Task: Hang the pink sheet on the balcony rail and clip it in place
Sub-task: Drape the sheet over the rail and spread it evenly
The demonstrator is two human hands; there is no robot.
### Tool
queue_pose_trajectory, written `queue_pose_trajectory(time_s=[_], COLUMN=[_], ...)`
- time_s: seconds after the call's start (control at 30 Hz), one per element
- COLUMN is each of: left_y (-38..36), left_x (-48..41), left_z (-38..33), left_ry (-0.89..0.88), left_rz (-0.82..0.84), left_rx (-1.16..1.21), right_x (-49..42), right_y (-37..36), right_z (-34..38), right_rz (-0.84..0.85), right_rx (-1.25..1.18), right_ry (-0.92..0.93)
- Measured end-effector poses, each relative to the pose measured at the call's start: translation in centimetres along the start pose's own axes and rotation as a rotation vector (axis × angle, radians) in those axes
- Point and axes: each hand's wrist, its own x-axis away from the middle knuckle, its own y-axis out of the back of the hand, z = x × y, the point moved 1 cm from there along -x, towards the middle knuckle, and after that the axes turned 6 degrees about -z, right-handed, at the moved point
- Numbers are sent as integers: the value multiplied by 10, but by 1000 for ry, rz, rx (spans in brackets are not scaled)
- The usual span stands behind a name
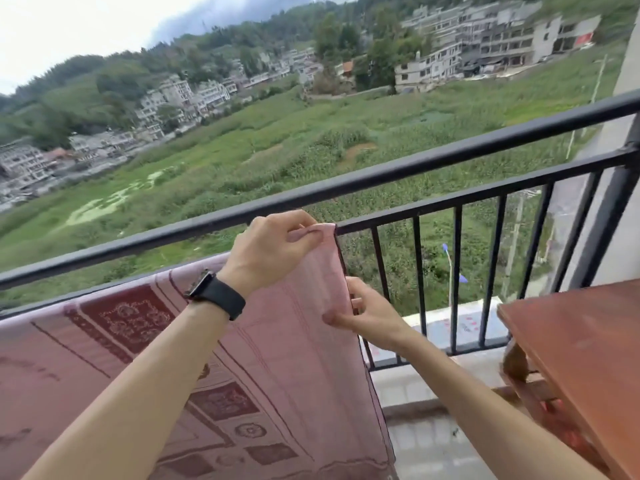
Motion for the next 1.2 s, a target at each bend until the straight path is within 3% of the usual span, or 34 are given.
queue_pose_trajectory(time_s=[0.07,0.23,0.33,0.43,0.73,0.97,1.2], left_y=[2,0,-4,-10,-11,14,21], left_x=[0,3,-1,-3,3,21,26], left_z=[-2,-11,-15,-18,-34,-7,3], left_ry=[7,-13,0,9,29,77,154], left_rz=[2,-39,15,42,-64,-19,-86], left_rx=[51,110,44,-49,95,51,123], right_x=[2,3,3,4,6,13,-8], right_y=[0,6,5,4,11,16,13], right_z=[-26,-54,-62,-70,-74,-10,93], right_rz=[67,-150,-189,-96,-125,-48,-185], right_rx=[85,282,278,241,186,74,-134], right_ry=[-43,64,88,35,46,104,280])
